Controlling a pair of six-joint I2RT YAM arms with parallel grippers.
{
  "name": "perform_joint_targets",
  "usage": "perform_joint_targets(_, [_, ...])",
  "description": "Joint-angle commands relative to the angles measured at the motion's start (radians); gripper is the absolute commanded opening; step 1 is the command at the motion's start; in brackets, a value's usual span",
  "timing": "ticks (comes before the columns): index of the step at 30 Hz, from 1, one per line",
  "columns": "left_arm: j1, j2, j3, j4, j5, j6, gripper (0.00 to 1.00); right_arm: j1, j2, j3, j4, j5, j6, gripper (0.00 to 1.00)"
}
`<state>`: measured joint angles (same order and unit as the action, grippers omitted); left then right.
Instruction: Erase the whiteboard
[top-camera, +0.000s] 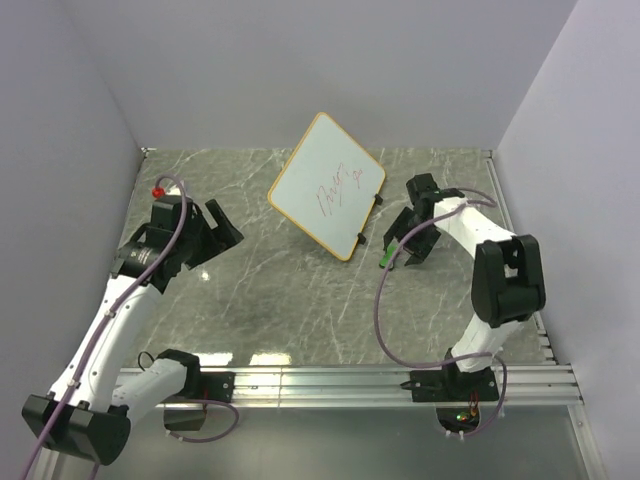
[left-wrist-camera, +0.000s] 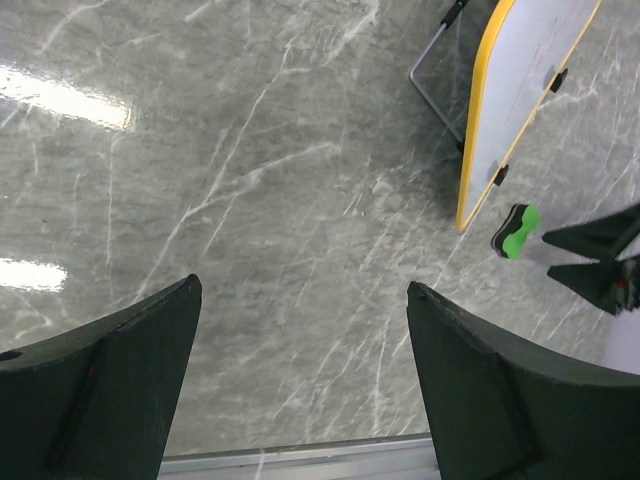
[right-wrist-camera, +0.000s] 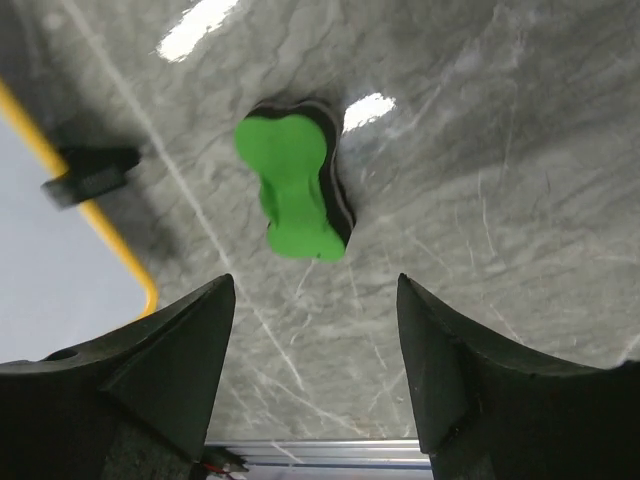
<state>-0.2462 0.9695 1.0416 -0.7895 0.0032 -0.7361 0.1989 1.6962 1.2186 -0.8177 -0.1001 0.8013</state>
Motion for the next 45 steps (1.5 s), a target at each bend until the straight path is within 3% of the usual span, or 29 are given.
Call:
perform_joint_targets(1, [-0.004,-0.034,0.031,-0.02,0.011,0.053,0.89,0.011,0.04,0.059,0.038,0.016,0.036,0.73])
perform_joint_targets(11, [-0.004,-0.015,0.011,0.013,0.0,0.023,0.89,0.011,0.198,0.2,-0.012,0.06,-0.033,0.71])
perform_joint_targets(31, [-0.005,0.075,0.018,0.065,0.0,0.003,0.88,0.068,0.266,0.193,-0.04,0.099,-0.128,0.65])
perform_joint_targets(38, [-0.004,0.083,0.015,0.064,0.0,0.006,0.88,0.068,0.295,0.213,-0.052,0.143,-0.139,0.49])
perform_joint_targets(41, [-0.004,0.087,0.015,0.062,0.0,0.006,0.88,0.066,0.296,0.214,-0.052,0.157,-0.14,0.34])
perform_joint_targets(42, [-0.004,0.09,0.015,0.065,0.0,0.009,0.88,0.068,0.296,0.216,-0.054,0.157,-0.14,0.25])
perform_joint_targets(45, [-0.005,0.107,0.038,0.067,0.0,0.023,0.88,0.066,0.293,0.226,-0.063,0.158,-0.145,0.12])
